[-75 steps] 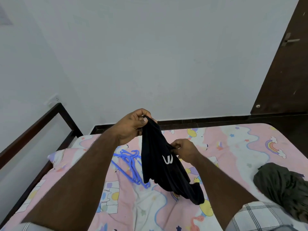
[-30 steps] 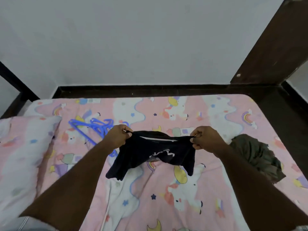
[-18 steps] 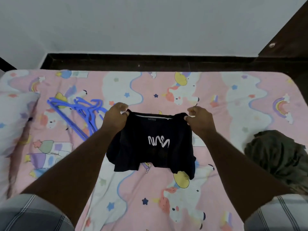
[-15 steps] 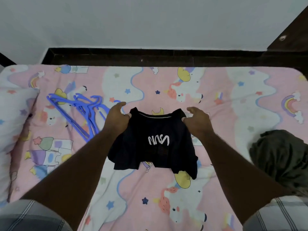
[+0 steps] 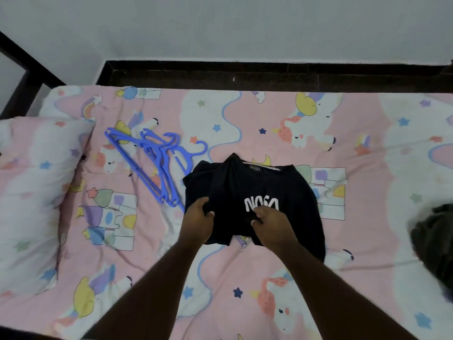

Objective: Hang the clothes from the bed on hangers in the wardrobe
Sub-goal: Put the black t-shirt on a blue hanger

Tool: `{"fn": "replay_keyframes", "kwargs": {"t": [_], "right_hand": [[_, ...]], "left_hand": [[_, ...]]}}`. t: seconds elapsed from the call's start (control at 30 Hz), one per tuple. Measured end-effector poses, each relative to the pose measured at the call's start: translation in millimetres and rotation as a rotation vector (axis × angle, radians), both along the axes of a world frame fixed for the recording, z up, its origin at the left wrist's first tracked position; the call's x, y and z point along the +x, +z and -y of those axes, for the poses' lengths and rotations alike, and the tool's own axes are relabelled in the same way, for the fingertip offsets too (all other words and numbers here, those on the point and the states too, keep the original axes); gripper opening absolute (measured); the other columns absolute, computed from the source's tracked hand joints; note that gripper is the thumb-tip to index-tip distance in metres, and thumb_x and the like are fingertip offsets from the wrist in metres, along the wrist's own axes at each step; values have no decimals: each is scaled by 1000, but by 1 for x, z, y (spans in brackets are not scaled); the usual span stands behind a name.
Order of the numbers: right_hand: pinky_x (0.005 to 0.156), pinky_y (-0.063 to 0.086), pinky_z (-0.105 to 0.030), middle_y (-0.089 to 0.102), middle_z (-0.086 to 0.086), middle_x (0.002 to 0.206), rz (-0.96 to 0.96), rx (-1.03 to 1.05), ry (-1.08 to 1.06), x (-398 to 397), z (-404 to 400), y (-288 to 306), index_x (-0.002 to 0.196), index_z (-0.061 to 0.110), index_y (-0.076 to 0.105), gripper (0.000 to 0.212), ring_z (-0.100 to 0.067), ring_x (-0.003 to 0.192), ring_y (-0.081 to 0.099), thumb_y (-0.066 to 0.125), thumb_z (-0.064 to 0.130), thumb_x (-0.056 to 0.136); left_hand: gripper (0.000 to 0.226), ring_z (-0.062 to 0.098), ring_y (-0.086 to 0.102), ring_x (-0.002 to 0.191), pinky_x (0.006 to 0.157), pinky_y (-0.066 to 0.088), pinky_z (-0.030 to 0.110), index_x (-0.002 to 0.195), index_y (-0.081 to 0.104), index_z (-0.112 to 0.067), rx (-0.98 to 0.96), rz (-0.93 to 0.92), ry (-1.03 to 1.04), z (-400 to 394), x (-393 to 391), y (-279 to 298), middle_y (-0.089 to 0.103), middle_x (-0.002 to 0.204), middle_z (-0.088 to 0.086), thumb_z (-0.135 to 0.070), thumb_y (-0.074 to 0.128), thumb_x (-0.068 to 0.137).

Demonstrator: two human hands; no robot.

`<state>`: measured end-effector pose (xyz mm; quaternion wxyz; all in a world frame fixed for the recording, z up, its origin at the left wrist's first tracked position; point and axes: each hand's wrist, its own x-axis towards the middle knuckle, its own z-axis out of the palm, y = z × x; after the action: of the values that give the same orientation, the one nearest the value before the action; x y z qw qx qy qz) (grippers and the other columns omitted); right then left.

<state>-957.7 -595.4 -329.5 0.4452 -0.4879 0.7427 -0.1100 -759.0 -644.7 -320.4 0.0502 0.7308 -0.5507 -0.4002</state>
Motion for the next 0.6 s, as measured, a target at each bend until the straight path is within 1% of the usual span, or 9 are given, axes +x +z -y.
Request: {"fn": "replay_keyframes", "kwargs": {"t": [0.13,0.2,0.23,0.33,0.4,0.43,0.47,0.53,0.6], "right_hand": [[95,42,-19,68,-2,125,116,30,-33,49,14,-6,129,13,63,37,-16,118,61,63,18,92],[92,41,-15,69,-1,124,176,43,-56,75,25,-10,130,15,63,38,-12,115,62,64,19,92],[89,39,-12,69,0,123,199,47,-60,88,31,-13,130,15,63,39,-11,114,62,64,20,92],[87,37,-8,69,1,123,242,54,-38,130,52,-23,131,15,63,39,-10,116,62,66,20,92],[93,43,-14,70,-1,122,253,51,-31,157,66,-30,128,13,64,37,-13,115,64,65,21,92],[93,47,-17,71,-3,119,244,39,-29,169,73,-33,124,10,65,33,-16,111,65,65,21,93],[89,49,-18,72,-5,114,237,34,-36,180,81,-36,119,7,67,30,-18,106,66,64,20,93],[90,53,-24,74,-6,105,259,28,-75,199,95,-43,113,6,68,25,-20,100,68,66,19,91],[95,53,-35,75,0,102,285,35,-114,213,106,-51,117,11,70,30,-16,99,69,68,22,89]], "left_hand": [[43,25,55,127,101,38,27,139,55,-11,-1,-5,91,10,38,-6,60,136,4,-11,55,96],[38,23,55,124,93,35,22,133,58,-9,-13,-26,198,17,60,-11,61,127,1,-10,56,96],[36,24,55,123,94,35,23,132,59,-10,-13,-44,257,21,73,-17,61,128,1,-12,57,95],[44,34,61,116,101,48,42,128,61,-13,50,-157,484,40,112,-45,66,123,11,-24,63,86],[58,43,63,111,97,52,52,127,59,-13,99,-243,640,56,140,-81,67,117,19,-34,63,73],[63,44,64,107,95,53,51,130,55,-11,124,-299,719,64,148,-90,66,115,22,-33,65,72],[63,41,67,95,90,55,46,133,53,-8,148,-358,776,71,152,-92,66,108,21,-28,67,76],[44,23,59,71,81,52,39,130,54,3,180,-446,833,86,153,-79,60,94,13,-13,61,89],[23,15,54,70,79,52,36,118,61,-2,192,-523,893,99,157,-82,58,88,6,-7,53,98]]}}
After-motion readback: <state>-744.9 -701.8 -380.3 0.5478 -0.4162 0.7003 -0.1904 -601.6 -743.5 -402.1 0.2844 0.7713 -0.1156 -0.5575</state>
